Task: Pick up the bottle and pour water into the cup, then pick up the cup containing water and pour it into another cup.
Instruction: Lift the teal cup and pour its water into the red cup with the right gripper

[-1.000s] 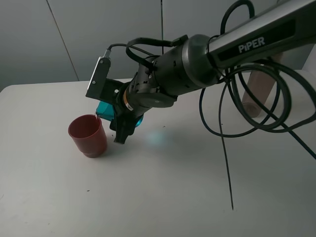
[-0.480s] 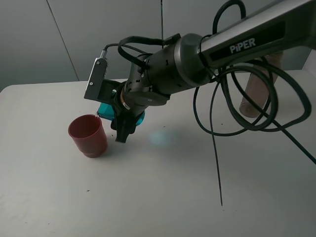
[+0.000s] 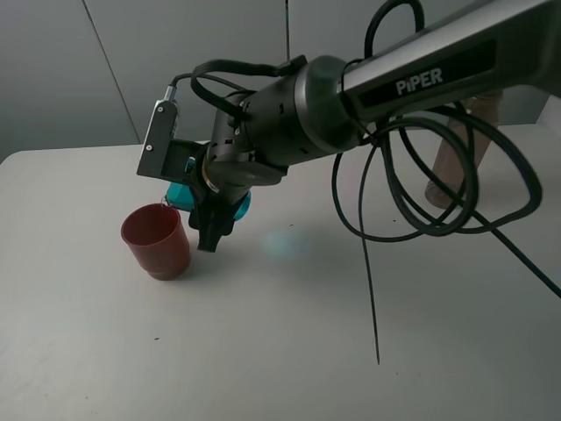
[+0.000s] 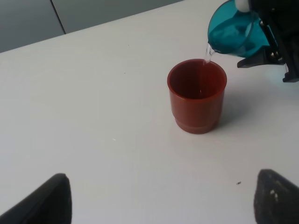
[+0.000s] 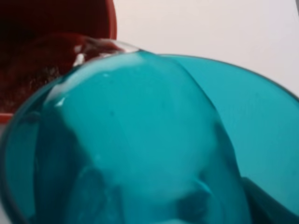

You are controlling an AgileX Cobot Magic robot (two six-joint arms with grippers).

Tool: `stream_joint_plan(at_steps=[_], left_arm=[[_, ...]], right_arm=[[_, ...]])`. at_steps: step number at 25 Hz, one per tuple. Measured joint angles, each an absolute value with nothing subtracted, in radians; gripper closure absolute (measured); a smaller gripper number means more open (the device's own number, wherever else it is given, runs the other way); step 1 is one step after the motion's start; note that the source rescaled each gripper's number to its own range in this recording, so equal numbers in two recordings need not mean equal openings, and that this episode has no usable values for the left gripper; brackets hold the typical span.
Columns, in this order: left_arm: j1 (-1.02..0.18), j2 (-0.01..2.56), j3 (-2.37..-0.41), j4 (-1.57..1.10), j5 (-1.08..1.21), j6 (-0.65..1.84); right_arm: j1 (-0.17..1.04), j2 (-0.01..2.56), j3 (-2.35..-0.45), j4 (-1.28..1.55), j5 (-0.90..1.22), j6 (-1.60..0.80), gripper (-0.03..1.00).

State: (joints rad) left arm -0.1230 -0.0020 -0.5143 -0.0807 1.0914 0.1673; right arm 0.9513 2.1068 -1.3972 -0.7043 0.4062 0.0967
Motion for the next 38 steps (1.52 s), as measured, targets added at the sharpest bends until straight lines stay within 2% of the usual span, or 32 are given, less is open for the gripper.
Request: stream_joint_plan(at_steps=[38], left_arm=[[-0.123, -0.002, -0.514, -0.081, 1.091, 0.167]], right_arm=[[0.956, 2.126, -1.419, -0.905, 0.451, 0.097, 0.93]])
